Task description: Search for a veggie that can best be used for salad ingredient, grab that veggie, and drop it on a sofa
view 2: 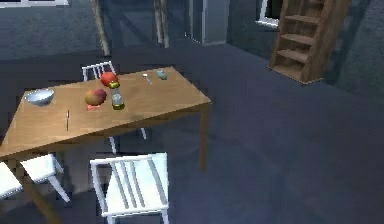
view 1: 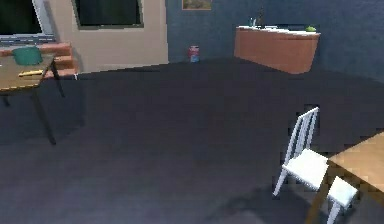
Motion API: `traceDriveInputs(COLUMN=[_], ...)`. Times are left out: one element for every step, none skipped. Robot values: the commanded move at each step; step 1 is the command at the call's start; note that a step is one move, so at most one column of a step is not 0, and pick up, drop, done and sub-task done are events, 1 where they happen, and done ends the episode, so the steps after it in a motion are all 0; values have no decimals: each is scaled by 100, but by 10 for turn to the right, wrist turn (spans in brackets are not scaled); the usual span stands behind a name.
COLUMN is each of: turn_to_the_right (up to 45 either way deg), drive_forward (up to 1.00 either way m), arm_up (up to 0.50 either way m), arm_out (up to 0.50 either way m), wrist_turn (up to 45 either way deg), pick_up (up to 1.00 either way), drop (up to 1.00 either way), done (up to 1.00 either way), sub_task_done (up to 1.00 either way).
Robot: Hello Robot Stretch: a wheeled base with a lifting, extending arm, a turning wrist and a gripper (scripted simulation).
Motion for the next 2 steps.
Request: traceDriveInputs(turn_to_the_right=[120,0], drive_forward=[0,100], arm_up=[0,0], arm_out=[0,0], wrist_turn=[0,0], pick_up=[0,0], drop=[0,0], done=[0,0], sub_task_done=[0,0])
